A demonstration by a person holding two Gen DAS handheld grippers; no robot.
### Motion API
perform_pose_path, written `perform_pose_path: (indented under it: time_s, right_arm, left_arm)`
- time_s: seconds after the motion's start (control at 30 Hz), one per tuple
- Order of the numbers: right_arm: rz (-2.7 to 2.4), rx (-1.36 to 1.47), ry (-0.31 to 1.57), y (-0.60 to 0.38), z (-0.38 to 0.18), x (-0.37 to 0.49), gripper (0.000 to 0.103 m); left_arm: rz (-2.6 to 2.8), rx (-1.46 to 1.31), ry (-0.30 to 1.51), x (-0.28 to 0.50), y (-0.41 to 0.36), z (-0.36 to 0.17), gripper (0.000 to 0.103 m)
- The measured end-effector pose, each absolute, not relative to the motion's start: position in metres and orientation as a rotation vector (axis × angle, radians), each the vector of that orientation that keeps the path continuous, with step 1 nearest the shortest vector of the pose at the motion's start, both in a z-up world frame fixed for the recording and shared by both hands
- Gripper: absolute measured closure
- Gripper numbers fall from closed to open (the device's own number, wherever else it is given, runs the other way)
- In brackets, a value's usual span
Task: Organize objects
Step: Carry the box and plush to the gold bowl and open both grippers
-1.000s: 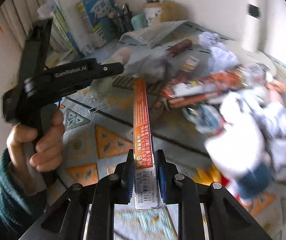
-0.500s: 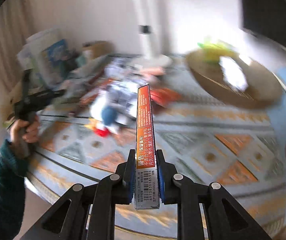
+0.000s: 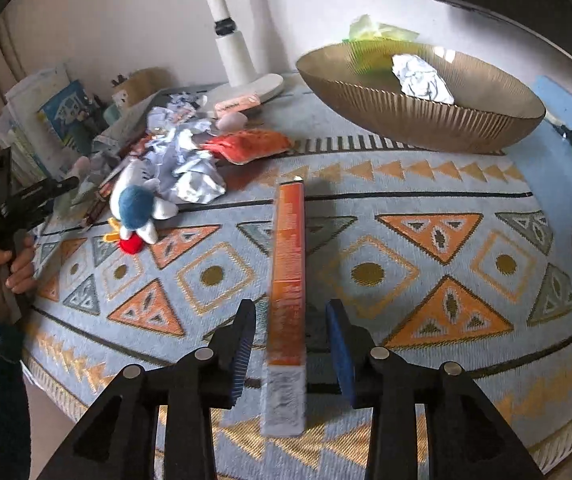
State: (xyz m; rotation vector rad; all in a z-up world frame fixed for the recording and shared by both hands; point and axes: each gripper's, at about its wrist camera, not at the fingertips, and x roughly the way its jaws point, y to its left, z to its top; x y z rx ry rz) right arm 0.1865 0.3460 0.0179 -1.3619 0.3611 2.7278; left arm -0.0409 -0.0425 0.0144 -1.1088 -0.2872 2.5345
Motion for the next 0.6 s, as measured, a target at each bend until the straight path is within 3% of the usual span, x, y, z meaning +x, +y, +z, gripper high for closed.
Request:
perform_pose_path:
  time_s: [0.17,0.2,0.23,0.43,0.6]
  right_arm:
    - [2.751,-1.347,0.336,0.344,0.017,0.186,0.07]
    - [2.756,-1.347,0.314,0.341,0.017,0.186,0.081]
    - [2.765,-1.358,0.314,0.34,0.017,0.187,0.086]
    - [2.846,-1.369,0.425,0.344,0.025,0.201,0.086]
    - [2.916,-1.203,0.493,0.369,0.067,0.223,0.086]
  left_arm:
    - [2.484,-1.073,-0.123,-0.005,0.0,0.032,0.058]
    - [2.464,-1.062,-0.097,0.003,0.011,0.037,0.058]
    - [2.449,-1.056,-0.078,0.008,0.021,0.042,0.058]
    - [2.345,-0.984,0.07,0.042,0.094,0.077,0.058]
    - [2.257,-0.906,0.108,0.056,0.152,0.11,0.058]
